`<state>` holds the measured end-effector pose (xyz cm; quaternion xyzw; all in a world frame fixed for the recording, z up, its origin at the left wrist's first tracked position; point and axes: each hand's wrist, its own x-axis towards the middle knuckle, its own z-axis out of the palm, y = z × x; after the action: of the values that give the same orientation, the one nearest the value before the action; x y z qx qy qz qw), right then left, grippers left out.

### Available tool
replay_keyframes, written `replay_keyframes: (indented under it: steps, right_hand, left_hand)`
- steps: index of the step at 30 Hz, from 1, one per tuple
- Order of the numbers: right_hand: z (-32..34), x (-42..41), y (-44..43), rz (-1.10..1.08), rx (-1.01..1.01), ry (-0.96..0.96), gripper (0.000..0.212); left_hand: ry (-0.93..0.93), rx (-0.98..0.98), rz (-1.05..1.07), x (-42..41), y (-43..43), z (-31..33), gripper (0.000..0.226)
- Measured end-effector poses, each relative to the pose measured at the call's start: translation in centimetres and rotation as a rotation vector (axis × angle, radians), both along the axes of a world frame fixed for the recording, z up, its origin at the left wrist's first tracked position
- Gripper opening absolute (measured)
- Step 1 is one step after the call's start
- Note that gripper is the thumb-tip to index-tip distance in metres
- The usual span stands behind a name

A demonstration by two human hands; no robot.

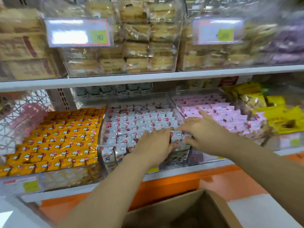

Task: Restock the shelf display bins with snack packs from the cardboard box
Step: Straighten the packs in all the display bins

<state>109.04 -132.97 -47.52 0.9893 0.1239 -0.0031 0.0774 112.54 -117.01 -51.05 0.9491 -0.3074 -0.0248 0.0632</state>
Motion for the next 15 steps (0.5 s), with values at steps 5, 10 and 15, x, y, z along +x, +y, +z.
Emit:
replay_keyframes:
  steps: [5, 10, 15]
  right_hand:
    - [-0.7, 2.8, 0.3, 0.023, -0.048, -0.041, 0.04]
    - [-1.1, 1.4, 0.1, 0.098, -0.134, -0.042, 0.037]
    - [-1.9, 1.1, 0.3, 0.107, -0.154, -0.113, 0.032]
  left_hand:
    - [-0.061, -0.077, 0.055, 1.7, -0.6, -0.7, 0.047]
    - [-0.082, -0.102, -0.034, 0.2, 0.2, -1.8, 0.045]
    - [-0.101, -0.014, -0.055, 0.1, 1.1, -2.7, 0.048]
